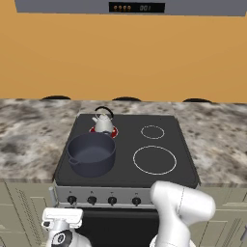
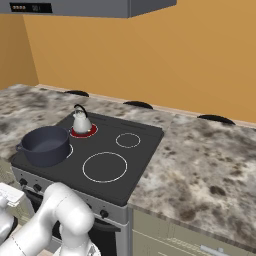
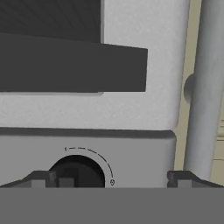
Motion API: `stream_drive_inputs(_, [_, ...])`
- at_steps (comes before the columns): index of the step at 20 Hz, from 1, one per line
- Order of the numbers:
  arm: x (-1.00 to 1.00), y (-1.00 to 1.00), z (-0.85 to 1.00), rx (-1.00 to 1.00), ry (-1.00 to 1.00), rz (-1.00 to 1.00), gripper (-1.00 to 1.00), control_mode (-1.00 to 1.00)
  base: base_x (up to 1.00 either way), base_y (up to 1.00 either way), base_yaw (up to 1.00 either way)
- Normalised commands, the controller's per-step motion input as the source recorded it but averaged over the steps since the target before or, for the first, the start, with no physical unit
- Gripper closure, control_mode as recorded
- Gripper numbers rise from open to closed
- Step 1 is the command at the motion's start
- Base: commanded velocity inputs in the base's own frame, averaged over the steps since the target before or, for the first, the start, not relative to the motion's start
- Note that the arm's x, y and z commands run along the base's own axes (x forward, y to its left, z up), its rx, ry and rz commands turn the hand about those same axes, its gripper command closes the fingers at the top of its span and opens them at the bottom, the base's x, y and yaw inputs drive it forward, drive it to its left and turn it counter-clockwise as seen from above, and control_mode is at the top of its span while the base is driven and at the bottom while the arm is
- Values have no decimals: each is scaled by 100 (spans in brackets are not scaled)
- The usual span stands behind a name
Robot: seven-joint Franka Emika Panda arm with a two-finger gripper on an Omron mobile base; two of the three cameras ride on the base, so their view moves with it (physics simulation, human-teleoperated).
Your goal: Pick the kettle from the cabinet and place it on a stove burner. Then pick the pot from the counter and place it on another stove burner. Finally, turn both burners on.
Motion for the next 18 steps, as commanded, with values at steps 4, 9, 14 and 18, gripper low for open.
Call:
stream_drive_inputs(4, [11, 0, -12, 3, 0, 0, -100, -100, 0, 0, 0])
stream_drive_inputs(9, [9, 0, -7, 3, 0, 0, -100, -100, 0, 0, 0])
stream_drive_inputs(14, [0, 0, 0, 0, -1, 0, -100, -100, 0, 0, 0])
stream_drive_inputs(18, [-3, 0, 0, 0, -4, 0, -100, -100, 0, 0, 0])
